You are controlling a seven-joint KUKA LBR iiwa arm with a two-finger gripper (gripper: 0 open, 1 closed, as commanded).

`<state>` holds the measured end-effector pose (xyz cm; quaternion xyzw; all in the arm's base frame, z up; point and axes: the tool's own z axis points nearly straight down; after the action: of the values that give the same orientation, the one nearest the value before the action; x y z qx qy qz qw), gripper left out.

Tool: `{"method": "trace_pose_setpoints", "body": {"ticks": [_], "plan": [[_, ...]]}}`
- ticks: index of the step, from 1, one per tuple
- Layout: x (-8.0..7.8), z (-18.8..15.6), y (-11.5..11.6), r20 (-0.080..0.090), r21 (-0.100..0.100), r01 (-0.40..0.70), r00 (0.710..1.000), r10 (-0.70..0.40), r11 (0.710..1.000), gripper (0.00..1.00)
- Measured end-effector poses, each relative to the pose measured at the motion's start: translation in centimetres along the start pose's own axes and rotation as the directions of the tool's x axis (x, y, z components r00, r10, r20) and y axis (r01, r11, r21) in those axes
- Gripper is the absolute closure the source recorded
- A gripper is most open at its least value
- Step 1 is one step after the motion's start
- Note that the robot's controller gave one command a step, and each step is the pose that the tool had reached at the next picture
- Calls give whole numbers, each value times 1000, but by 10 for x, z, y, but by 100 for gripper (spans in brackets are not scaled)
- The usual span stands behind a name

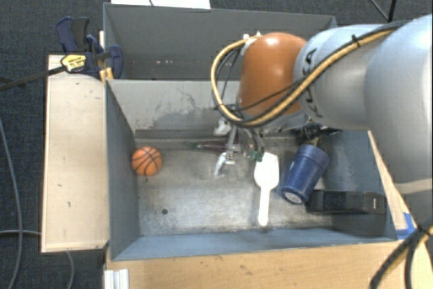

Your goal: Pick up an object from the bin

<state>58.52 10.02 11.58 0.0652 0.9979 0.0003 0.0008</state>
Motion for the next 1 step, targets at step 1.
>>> {"method": "trace_pose_setpoints", "body": {"ticks": [1], "plan": [[3,26,-4,0,0,-160,987,160,987,0]]}}
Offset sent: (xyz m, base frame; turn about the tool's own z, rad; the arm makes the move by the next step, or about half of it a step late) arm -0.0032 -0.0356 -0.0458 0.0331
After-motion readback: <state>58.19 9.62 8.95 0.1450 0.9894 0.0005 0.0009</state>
